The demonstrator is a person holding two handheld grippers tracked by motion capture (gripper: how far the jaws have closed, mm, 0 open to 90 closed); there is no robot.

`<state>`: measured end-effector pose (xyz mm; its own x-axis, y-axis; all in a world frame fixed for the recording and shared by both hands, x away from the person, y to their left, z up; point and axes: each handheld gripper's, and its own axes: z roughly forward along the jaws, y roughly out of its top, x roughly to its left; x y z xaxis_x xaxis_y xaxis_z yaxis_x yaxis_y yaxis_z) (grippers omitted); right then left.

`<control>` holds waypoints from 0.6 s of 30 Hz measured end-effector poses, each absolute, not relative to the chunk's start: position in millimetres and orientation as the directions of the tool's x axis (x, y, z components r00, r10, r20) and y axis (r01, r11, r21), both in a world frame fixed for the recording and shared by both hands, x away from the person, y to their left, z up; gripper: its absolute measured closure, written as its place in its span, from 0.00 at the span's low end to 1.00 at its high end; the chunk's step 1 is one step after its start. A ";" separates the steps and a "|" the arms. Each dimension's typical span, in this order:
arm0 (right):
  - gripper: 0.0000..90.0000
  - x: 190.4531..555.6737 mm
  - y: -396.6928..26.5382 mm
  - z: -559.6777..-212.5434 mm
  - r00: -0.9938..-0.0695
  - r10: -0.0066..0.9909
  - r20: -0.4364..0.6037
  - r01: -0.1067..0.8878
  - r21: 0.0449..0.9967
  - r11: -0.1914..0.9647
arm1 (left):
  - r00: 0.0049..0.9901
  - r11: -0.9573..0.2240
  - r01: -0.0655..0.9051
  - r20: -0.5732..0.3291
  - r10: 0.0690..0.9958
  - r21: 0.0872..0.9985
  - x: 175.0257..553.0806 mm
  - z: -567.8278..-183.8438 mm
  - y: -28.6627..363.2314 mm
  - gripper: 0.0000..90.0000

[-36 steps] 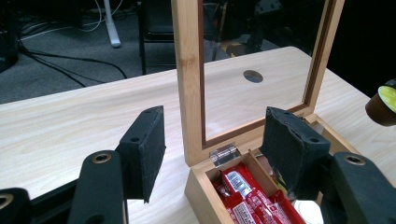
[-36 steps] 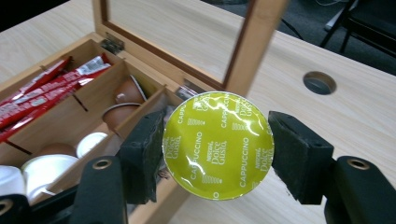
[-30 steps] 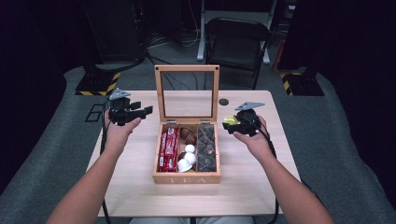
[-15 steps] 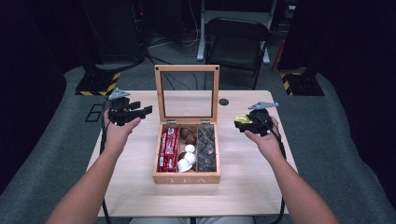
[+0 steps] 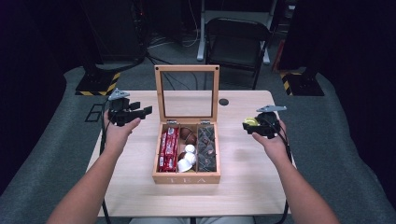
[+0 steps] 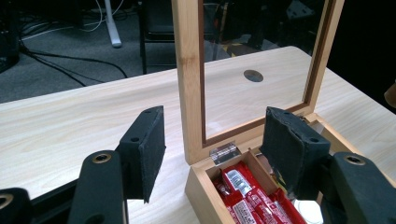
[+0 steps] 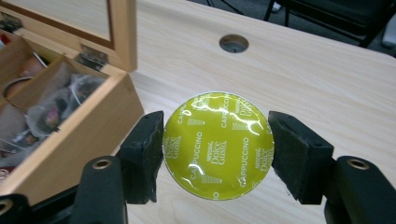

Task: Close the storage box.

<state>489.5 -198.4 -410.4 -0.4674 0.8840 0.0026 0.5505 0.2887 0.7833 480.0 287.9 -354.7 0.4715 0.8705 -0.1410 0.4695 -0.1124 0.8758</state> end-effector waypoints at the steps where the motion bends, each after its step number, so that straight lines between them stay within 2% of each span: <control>1: 0.42 489.1 -200.3 -412.2 -0.458 0.889 0.007 0.559 0.780 0.282 | 0.471 -0.113 0.470 -0.141 0.871 0.875 479.9 -354.7 288.1 0.44; 18: 0.42 482.3 -224.7 -453.2 -0.374 0.927 0.038 0.623 0.751 0.220 | 0.468 -0.112 0.468 -0.139 0.872 0.877 479.2 -354.4 289.9 0.44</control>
<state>482.3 -224.7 -453.2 -0.3738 0.9267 0.0379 0.6226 0.2204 0.7509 479.2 289.9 -354.4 0.4685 0.8724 -0.1391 0.4680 -0.1115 0.8767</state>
